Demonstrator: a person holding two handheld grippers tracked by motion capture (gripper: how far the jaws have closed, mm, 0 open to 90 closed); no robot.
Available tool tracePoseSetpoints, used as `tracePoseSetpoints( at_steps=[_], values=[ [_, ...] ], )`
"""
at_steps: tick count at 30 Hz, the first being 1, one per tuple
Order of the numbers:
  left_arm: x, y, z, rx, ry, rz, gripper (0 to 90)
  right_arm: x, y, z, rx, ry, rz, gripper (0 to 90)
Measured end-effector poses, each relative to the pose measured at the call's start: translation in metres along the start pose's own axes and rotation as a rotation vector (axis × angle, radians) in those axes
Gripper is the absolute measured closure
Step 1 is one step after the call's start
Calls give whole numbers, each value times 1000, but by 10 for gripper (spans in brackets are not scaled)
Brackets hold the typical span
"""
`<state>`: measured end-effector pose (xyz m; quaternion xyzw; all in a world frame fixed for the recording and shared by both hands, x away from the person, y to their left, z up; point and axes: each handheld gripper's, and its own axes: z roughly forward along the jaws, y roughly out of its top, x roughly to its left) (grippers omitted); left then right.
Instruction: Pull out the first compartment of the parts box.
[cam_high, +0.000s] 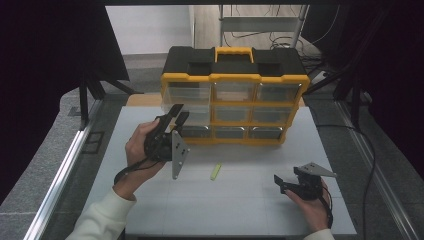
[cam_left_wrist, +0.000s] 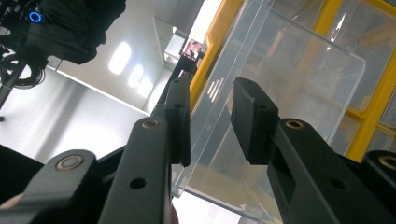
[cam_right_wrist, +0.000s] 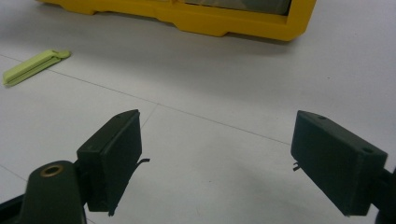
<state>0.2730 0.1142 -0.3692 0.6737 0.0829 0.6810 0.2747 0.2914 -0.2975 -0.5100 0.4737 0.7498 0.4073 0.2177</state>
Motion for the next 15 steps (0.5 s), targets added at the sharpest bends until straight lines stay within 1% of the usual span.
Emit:
tracePoseSetpoints(
  at_steps=[1,2,4,5,7,10,11,12,15],
  values=[
    [0,0,0,-1,0,-1,684,0,0,0,0,0,0,166],
    [0,0,-1,7,-2,10,684,0,0,0,0,0,0,165],
    [0,0,-2,4,0,8,684,0,0,0,0,0,0,166],
    [-1,0,-2,-3,1,-1,684,0,0,0,0,0,-1,165],
    [-1,1,-3,1,0,-1,684,0,0,0,0,-1,0,166],
    [-2,1,-4,1,-2,2,683,0,0,0,-1,-2,1,166],
    [-2,1,-4,0,-2,2,683,0,0,0,1,5,1,165],
    [-2,2,-4,8,-4,11,683,0,0,0,0,-2,1,165],
    [-2,2,-4,7,-4,11,682,0,0,0,1,-1,-1,165]
  ],
)
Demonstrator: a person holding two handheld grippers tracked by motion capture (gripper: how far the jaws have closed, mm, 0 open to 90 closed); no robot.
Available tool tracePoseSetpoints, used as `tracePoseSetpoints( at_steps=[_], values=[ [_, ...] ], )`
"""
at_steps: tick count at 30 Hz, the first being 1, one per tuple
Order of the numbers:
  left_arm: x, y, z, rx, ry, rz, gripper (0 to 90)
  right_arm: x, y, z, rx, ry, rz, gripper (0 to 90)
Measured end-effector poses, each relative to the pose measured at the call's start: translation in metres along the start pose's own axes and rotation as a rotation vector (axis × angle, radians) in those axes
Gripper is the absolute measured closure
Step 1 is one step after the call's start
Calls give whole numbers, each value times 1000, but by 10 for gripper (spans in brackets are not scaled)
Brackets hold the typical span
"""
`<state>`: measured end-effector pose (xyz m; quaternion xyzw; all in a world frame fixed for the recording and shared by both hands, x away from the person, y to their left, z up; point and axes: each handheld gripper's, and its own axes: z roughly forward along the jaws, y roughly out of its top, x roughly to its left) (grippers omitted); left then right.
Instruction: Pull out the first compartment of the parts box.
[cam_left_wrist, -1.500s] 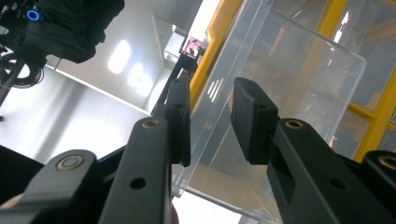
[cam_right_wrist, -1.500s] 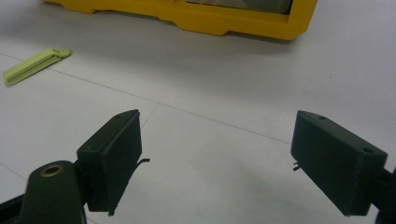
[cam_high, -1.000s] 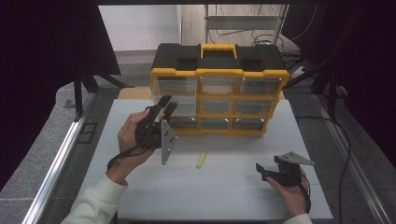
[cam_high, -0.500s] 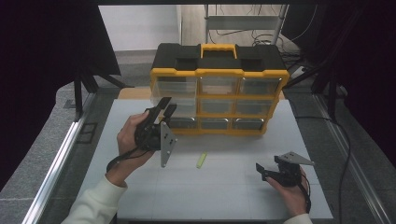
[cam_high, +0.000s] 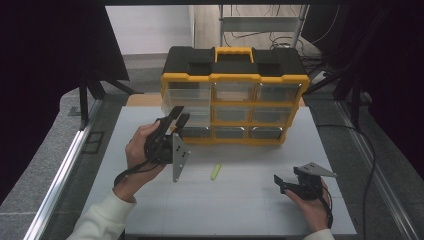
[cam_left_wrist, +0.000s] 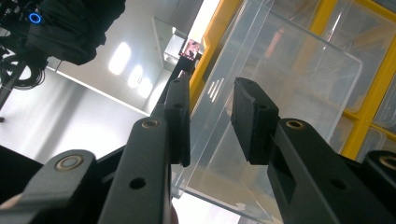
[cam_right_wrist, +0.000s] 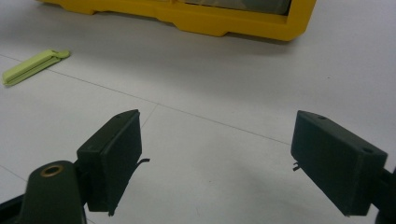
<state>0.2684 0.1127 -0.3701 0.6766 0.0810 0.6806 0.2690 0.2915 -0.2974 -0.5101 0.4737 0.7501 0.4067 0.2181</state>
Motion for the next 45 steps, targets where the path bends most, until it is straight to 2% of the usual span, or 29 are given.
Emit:
tracePoseSetpoints(
  at_steps=[9,17,26,28,30,34,37,40,45],
  values=[
    [-2,-1,0,-9,-1,-5,682,0,0,0,1,0,-2,165],
    [-2,-1,0,-2,-9,7,677,0,0,1,3,2,-1,165],
    [-2,-2,1,3,-16,-4,667,0,0,1,3,2,-2,165],
    [-1,-1,1,1,-33,-22,637,0,0,1,2,1,-2,165],
    [-1,-1,2,-9,-25,-47,574,0,0,1,2,0,-1,165],
    [1,0,0,-22,-52,-83,434,0,0,1,3,1,-3,165],
    [3,0,-2,-44,-84,-127,349,0,0,1,4,2,-2,165],
    [4,0,-5,-59,-110,-146,312,0,0,1,3,1,-4,165],
    [4,0,-10,-78,-153,-152,262,0,0,1,3,0,-5,165]
  ],
)
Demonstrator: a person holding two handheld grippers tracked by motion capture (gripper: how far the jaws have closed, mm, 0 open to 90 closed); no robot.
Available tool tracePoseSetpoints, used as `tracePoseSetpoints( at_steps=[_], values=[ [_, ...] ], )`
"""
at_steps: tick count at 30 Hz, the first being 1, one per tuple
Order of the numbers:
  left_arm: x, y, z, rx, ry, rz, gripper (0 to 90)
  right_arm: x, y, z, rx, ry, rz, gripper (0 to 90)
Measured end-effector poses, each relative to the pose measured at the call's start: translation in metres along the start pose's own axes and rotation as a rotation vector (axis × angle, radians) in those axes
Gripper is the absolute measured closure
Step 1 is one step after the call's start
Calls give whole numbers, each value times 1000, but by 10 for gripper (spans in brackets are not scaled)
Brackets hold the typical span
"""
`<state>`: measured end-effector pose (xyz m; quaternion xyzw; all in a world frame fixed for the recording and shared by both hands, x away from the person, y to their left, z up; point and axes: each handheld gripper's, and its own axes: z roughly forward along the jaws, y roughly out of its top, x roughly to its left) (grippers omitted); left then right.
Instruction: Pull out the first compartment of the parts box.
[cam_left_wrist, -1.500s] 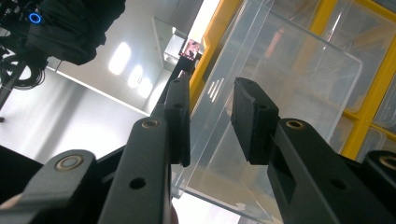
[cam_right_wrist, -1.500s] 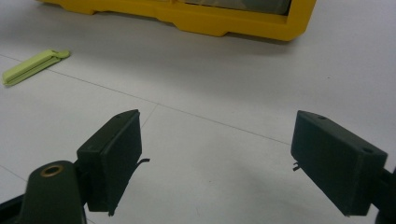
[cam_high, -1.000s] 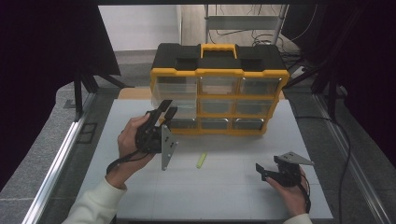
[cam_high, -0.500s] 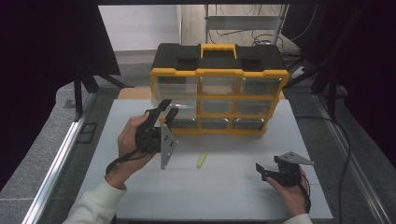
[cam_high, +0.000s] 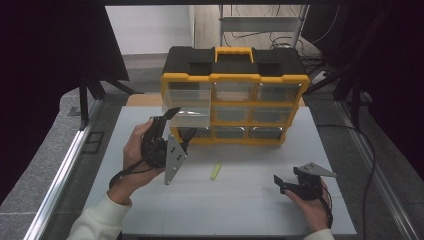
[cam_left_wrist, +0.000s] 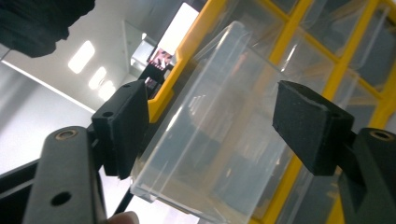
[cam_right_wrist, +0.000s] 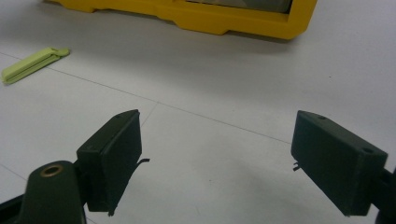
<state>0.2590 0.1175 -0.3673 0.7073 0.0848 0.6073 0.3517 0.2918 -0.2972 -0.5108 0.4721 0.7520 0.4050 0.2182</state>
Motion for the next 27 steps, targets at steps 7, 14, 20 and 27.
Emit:
tracePoseSetpoints(
  at_steps=[7,14,20,27],
  values=[
    [-2,-1,-7,-2,-49,-7,207,0,0,0,0,-1,1,165],
    [-6,1,-13,4,-93,-1,164,0,0,0,-2,-1,0,165],
    [-13,-1,-13,8,-107,13,164,0,0,0,-2,-2,1,165],
    [-19,-4,-13,19,-106,31,162,0,0,0,-1,-1,0,164]
  ],
)
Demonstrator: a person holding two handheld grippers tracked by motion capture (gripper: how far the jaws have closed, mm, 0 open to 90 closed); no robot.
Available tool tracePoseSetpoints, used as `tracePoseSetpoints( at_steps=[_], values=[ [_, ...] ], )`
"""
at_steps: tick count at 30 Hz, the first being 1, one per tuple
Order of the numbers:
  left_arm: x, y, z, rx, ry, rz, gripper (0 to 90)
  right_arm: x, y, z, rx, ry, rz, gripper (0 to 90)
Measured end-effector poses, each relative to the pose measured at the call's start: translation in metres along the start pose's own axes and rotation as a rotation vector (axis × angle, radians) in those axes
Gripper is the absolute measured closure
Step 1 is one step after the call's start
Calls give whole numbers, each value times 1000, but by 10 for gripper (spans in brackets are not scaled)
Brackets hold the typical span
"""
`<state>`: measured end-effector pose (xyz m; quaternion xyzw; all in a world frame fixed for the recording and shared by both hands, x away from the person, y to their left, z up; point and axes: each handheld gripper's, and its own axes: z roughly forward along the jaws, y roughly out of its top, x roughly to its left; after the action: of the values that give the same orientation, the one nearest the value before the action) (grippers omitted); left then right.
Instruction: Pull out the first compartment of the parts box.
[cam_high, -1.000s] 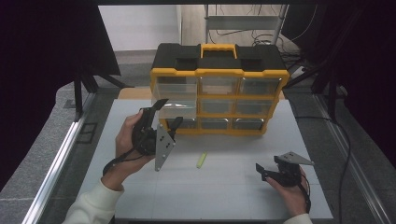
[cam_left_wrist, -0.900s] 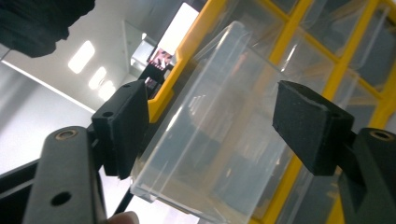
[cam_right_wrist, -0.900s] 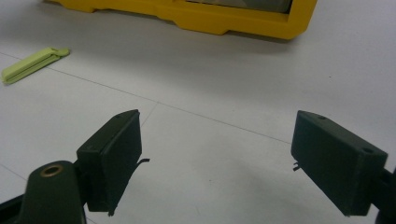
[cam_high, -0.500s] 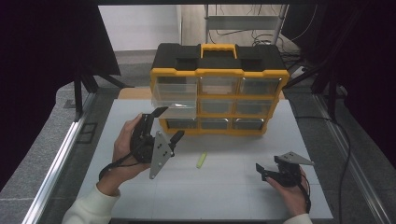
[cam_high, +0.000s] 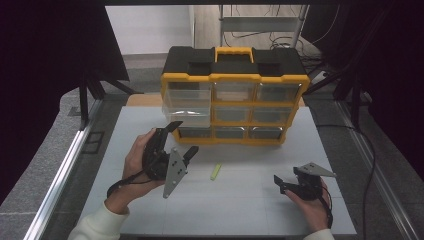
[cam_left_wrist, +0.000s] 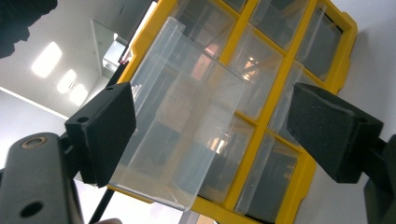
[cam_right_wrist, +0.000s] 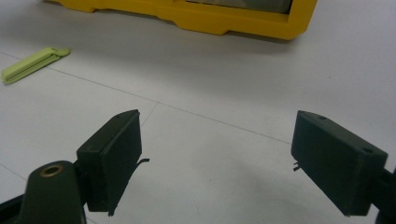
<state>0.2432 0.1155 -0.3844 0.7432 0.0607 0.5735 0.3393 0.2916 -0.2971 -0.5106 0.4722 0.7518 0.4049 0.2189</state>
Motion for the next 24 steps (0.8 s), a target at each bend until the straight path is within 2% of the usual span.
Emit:
tracePoseSetpoints(
  at_steps=[7,9,11,15,24],
  values=[
    [-8,-3,2,12,-22,5,165,0,0,0,0,7,-1,164],
    [-11,-4,2,25,-28,18,164,0,0,0,2,4,-1,164],
    [-14,-5,4,20,-36,9,163,0,0,0,0,4,2,164],
    [-20,-8,6,44,-49,31,163,0,0,0,1,5,2,164],
    [-31,-15,11,71,-74,30,158,0,0,0,3,3,0,163]
  ],
)
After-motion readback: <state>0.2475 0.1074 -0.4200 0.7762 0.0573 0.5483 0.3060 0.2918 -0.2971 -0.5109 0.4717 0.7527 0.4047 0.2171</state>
